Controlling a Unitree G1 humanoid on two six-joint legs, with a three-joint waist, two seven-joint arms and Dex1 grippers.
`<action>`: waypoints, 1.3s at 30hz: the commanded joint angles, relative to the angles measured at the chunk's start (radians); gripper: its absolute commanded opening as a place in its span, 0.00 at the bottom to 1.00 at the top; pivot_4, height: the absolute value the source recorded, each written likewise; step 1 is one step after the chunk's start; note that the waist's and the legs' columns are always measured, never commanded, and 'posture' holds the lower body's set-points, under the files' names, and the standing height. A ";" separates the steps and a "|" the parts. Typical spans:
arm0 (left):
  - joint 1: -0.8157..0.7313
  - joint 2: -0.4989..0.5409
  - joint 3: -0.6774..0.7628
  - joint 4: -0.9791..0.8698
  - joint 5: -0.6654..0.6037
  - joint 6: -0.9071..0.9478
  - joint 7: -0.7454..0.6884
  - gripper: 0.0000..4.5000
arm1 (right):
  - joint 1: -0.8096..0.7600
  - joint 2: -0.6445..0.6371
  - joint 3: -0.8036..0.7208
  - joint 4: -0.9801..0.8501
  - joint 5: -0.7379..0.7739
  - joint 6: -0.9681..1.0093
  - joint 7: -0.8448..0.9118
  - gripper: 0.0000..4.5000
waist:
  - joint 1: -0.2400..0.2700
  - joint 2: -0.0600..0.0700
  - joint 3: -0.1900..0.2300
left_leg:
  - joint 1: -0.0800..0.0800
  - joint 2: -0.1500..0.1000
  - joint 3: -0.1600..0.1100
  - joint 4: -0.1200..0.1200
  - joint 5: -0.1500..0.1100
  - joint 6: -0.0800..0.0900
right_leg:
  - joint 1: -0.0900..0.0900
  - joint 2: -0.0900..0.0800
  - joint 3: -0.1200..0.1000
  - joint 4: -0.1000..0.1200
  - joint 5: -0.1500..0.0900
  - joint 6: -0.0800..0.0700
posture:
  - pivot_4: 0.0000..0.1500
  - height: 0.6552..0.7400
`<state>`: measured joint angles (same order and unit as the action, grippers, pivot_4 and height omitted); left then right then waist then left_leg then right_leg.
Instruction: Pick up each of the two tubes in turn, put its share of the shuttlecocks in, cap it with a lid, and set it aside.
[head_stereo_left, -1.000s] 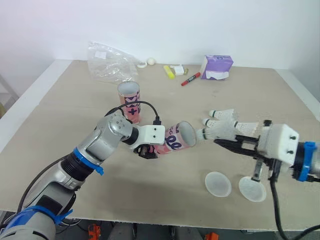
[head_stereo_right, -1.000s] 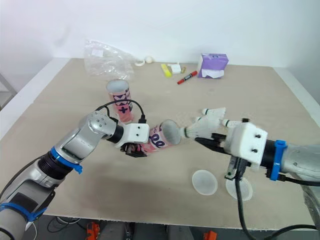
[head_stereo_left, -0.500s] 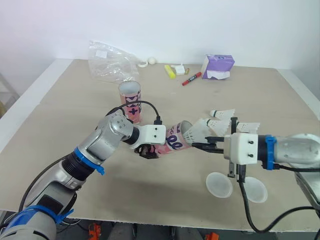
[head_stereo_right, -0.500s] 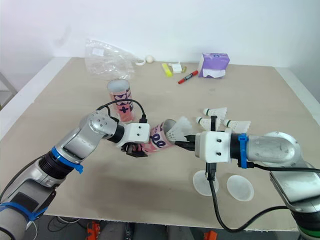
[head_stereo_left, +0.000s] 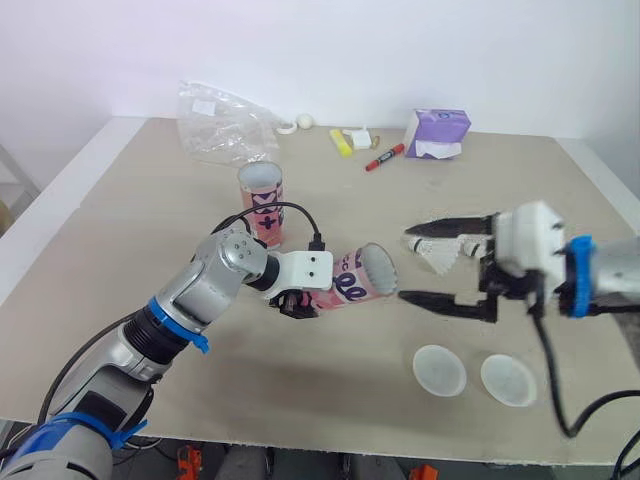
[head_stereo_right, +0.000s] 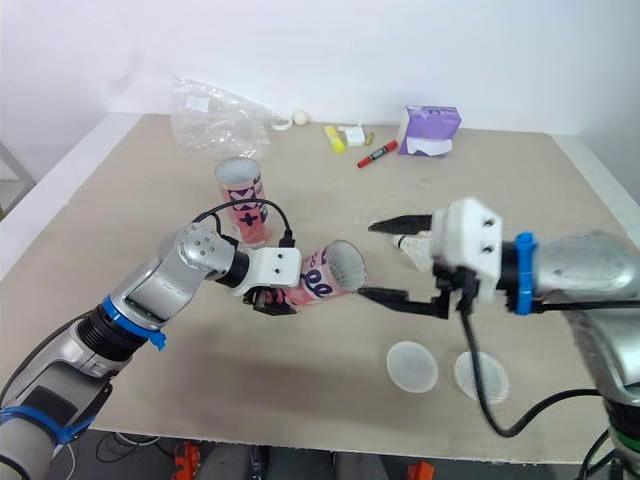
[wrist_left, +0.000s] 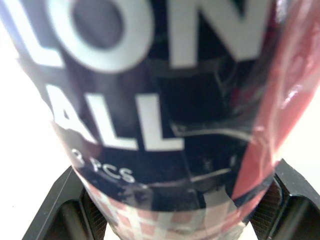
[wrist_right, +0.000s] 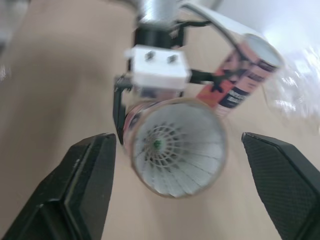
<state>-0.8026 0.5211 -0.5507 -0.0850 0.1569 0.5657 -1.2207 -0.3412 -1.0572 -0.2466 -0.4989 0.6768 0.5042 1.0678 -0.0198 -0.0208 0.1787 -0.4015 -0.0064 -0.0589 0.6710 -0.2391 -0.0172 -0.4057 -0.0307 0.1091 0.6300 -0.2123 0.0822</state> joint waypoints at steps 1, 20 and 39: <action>0.001 -0.014 -0.017 0.007 0.007 -0.002 0.015 0.71 | -0.028 -0.033 -0.041 0.029 0.027 0.033 0.015 0.98 | 0.000 0.000 0.000 | 0.000 0.000 0.000 0.000 0.000 0.000 | 0.000 0.000 0.000 0.000 0.000 0.000 | 1.00 1.00; -0.005 -0.029 -0.016 0.023 0.011 -0.005 0.026 0.71 | -0.345 0.133 0.535 0.100 -0.361 -0.036 0.065 0.01 | 0.000 0.001 -0.001 | -0.001 0.000 0.001 0.000 0.000 0.000 | -0.001 0.000 -0.001 0.000 0.000 0.000 | 1.00 1.00; 0.001 -0.047 -0.009 0.023 0.018 0.004 0.031 0.71 | -0.528 0.333 0.701 0.344 -0.591 -0.097 0.241 0.01 | -0.010 0.002 -0.003 | 0.010 0.003 0.001 0.000 0.004 0.006 | 0.004 0.003 -0.002 0.006 0.004 -0.003 | 1.00 1.00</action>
<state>-0.8013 0.5044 -0.5413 -0.0454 0.1764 0.5755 -1.2135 -0.8551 -0.7279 0.4541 -0.1515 0.0738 0.3967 1.2855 -0.0302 -0.0184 0.1756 -0.3916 -0.0037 -0.0582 0.6706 -0.2345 -0.0109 -0.4022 -0.0279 0.1075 0.6356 -0.2080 0.0796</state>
